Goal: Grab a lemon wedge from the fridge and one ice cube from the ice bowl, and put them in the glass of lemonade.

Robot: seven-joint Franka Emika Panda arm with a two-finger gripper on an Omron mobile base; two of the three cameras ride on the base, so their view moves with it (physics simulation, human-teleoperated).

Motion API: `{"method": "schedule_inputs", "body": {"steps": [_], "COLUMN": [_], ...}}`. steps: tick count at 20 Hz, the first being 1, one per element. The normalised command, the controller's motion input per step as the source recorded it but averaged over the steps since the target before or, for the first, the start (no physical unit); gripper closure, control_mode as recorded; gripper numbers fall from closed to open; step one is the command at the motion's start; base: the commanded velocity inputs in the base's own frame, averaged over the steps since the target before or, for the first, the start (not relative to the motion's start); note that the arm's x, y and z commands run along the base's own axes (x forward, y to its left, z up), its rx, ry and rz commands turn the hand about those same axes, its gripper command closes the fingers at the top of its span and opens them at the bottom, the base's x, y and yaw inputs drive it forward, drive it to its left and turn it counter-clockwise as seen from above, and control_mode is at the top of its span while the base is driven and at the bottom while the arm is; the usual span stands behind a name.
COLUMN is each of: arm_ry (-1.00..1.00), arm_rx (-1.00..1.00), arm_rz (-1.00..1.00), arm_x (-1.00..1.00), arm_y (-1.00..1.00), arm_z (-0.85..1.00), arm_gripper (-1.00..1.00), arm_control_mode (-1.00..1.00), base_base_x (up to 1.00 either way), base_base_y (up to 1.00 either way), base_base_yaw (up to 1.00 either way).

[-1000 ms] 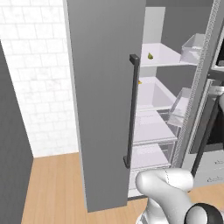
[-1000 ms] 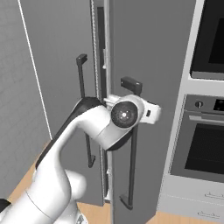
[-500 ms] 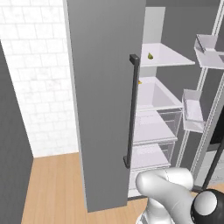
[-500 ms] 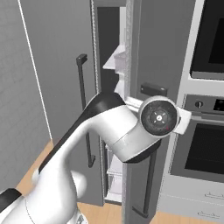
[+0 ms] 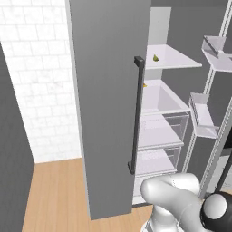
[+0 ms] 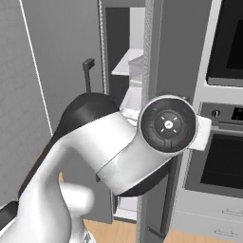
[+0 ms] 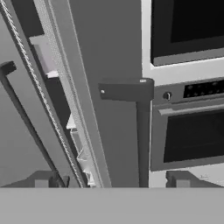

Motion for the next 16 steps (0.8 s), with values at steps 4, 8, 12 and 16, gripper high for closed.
{"method": "schedule_inputs", "body": {"steps": [4, 8, 12, 16], "arm_ry": [0.00, 0.00, 0.01, 0.13], "arm_rx": [-0.37, -0.36, -0.29, -0.29], "arm_rz": [0.16, 0.16, 0.09, 0.02], "arm_x": [-0.22, 0.00, 0.16, 0.15], "arm_y": [1.00, 1.00, 1.00, 1.00], "arm_z": [-0.23, -0.57, -0.43, -0.01], "arm_gripper": [-1.00, -1.00, -1.00, -1.00], "arm_control_mode": [-1.00, -1.00, -1.00, -1.00], "base_base_x": [0.00, 0.00, 0.00, 0.00], "base_base_y": [0.00, 0.00, 0.00, 0.00], "base_base_yaw": [0.00, 0.00, 0.00, 0.00]}}
